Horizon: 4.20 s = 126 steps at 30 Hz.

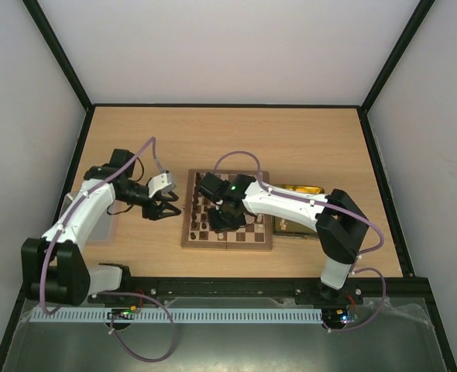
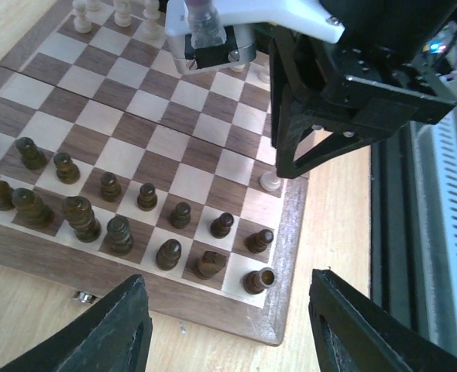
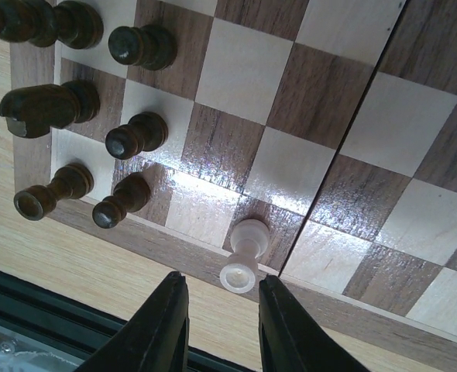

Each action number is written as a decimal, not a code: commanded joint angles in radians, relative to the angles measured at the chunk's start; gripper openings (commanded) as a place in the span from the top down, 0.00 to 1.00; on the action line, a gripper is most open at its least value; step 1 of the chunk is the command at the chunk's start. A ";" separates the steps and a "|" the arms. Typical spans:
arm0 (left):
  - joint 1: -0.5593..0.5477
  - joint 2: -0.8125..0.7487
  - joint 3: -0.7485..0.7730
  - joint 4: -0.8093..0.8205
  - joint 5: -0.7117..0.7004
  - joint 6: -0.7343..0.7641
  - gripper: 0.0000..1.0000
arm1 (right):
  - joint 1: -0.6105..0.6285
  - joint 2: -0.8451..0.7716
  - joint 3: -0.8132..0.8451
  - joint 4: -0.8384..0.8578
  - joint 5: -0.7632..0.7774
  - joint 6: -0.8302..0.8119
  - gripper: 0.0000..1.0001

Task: Set up the chess pieces on the board
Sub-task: Pick up the chess piece from the chessboard, then place the chess piece on the chessboard.

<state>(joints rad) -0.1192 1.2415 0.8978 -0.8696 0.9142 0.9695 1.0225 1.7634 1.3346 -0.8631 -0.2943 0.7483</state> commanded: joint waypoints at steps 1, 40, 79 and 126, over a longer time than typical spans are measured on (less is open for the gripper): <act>0.033 0.086 0.070 -0.231 0.131 0.224 0.42 | 0.015 0.022 -0.002 -0.011 0.015 0.001 0.76; -0.226 -0.054 -0.061 0.171 -0.174 -0.131 0.60 | -0.003 -0.063 -0.107 -0.034 0.110 0.028 0.89; -0.315 -0.005 -0.066 0.266 -0.235 -0.259 0.55 | -0.128 -0.322 -0.391 -0.049 0.180 0.051 0.88; -0.315 0.003 -0.081 0.295 -0.258 -0.280 0.41 | -0.135 -0.284 -0.402 0.000 0.151 0.036 0.83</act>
<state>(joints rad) -0.4294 1.2377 0.8215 -0.5816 0.6521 0.6918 0.8902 1.4685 0.9260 -0.8562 -0.1581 0.7891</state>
